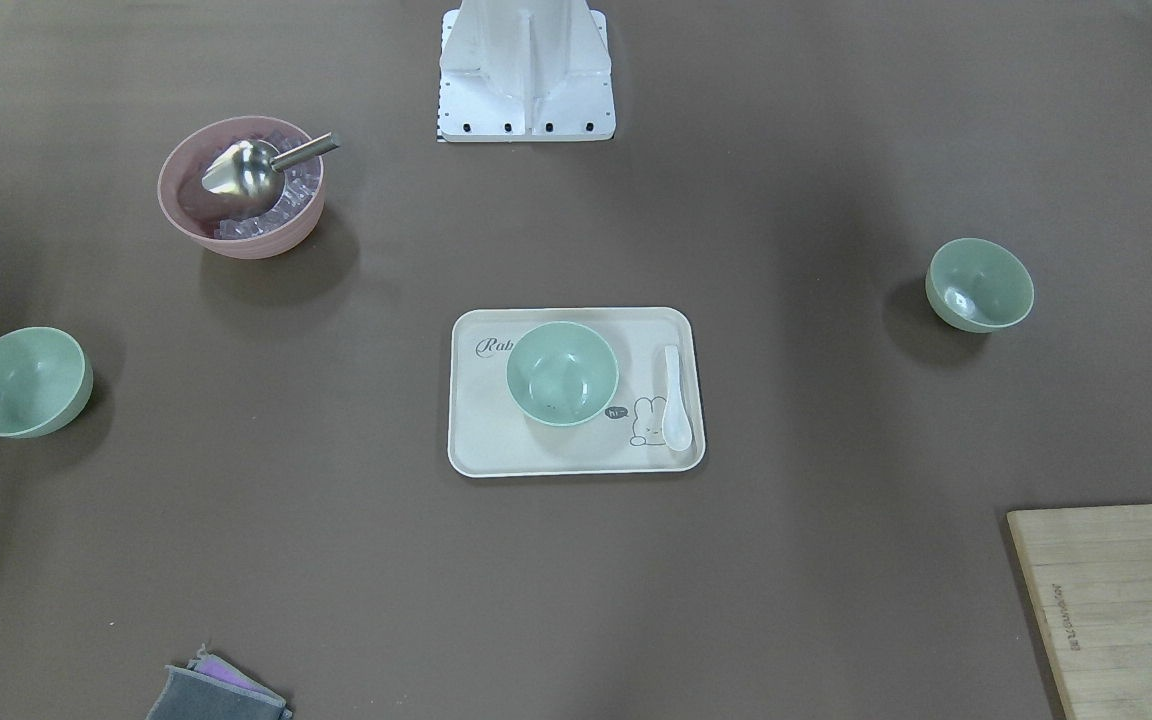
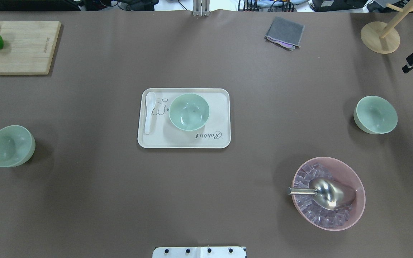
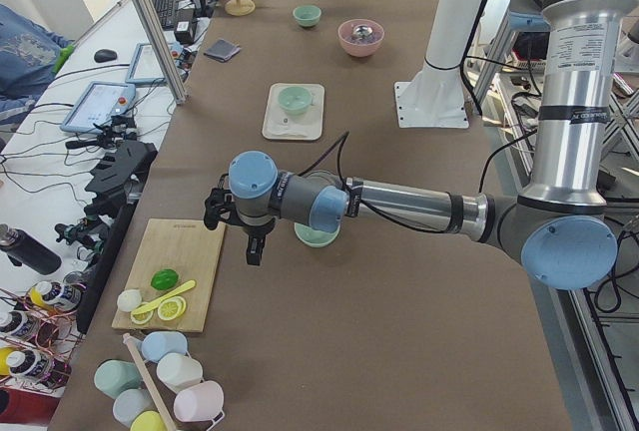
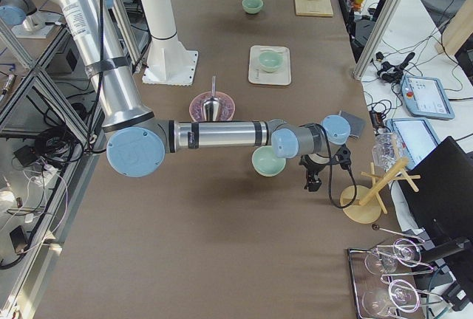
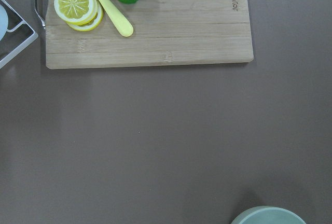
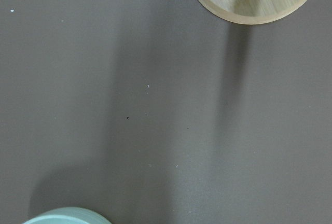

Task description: Stack green bowls together

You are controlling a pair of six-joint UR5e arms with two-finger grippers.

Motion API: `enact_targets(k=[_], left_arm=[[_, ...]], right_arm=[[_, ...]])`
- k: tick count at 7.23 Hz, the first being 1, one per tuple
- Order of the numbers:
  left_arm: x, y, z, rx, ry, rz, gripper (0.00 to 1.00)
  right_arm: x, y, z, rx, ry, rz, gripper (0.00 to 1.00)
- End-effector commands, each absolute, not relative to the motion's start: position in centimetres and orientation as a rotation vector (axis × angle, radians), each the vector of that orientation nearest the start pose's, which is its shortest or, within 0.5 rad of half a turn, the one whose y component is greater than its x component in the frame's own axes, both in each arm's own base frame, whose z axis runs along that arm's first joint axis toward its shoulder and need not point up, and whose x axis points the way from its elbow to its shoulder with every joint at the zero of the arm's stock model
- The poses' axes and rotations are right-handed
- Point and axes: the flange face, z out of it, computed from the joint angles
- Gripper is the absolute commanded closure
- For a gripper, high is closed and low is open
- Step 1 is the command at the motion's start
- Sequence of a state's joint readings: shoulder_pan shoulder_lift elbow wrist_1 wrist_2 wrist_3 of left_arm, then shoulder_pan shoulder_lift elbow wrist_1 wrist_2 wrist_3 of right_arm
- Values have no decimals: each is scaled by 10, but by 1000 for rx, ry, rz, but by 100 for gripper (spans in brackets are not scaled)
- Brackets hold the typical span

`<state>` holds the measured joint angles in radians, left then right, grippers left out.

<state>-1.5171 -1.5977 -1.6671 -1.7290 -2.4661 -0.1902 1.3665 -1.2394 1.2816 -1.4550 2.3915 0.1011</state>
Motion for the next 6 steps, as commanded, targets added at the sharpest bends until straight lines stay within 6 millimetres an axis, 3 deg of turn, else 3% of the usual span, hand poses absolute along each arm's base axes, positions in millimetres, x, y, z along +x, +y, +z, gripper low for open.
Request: enact_targets(k=[1, 4, 6], left_arm=[[-27, -519, 571, 144, 931, -2, 2], [-26, -516, 583, 128, 925, -9, 2], [-26, -522, 579, 104, 928, -69, 2]], right_arm=[[-68, -639, 596, 30, -834, -161, 0], [-59, -640, 594, 44, -824, -151, 0], [-52, -638, 599, 80, -791, -153, 0]])
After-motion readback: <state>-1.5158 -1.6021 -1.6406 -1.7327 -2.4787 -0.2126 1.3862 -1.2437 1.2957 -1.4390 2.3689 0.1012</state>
